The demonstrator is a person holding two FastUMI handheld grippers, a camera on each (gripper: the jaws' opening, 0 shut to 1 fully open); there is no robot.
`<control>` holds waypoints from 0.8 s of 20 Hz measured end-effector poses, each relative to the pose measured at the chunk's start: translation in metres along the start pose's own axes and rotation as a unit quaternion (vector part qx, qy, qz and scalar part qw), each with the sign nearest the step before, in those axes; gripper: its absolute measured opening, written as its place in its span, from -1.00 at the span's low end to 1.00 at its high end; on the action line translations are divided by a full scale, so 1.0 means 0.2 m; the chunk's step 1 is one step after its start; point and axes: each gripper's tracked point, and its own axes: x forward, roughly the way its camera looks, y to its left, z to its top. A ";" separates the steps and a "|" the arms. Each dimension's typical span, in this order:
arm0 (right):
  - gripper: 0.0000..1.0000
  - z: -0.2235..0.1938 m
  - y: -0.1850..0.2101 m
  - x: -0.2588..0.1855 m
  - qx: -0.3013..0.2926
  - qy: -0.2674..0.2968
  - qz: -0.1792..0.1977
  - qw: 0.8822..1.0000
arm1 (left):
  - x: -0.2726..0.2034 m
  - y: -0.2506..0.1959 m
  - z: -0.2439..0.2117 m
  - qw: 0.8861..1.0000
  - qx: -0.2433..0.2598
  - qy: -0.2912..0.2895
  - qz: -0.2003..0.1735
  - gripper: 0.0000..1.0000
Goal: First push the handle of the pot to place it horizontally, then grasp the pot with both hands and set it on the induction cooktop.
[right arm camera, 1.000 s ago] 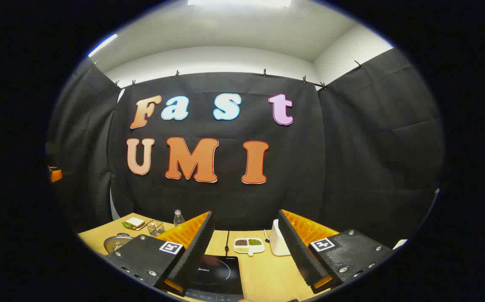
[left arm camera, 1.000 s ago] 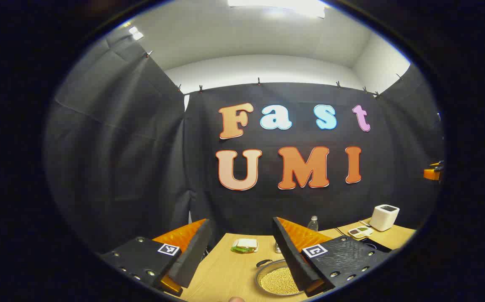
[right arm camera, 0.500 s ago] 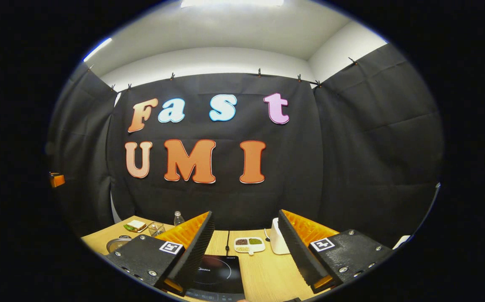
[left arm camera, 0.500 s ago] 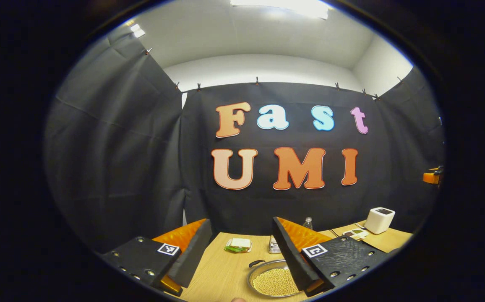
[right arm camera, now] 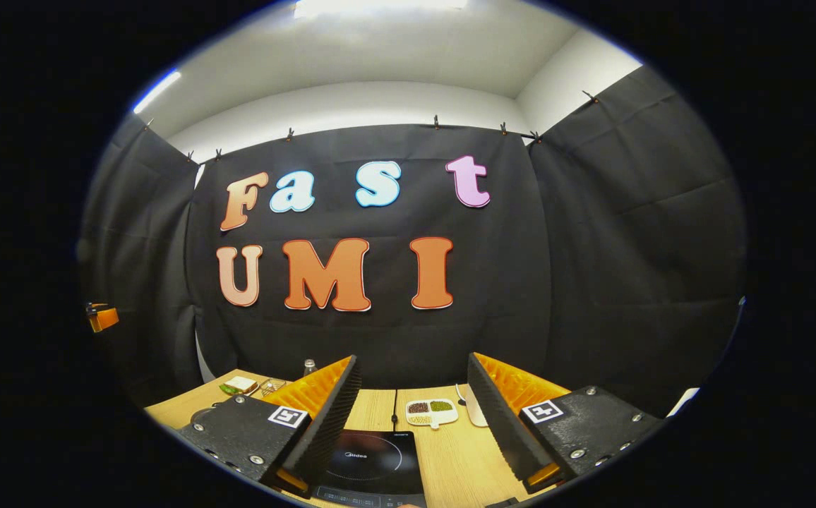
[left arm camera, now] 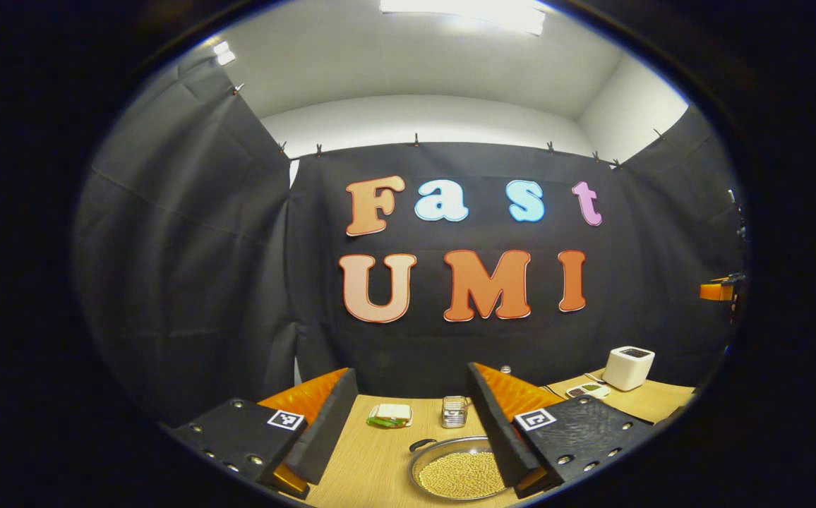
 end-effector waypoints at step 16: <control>0.90 -0.02 0.01 0.02 -0.015 -0.001 0.003 1.000 | 0.02 -0.07 -0.22 0.997 -0.020 0.064 -0.030 -0.61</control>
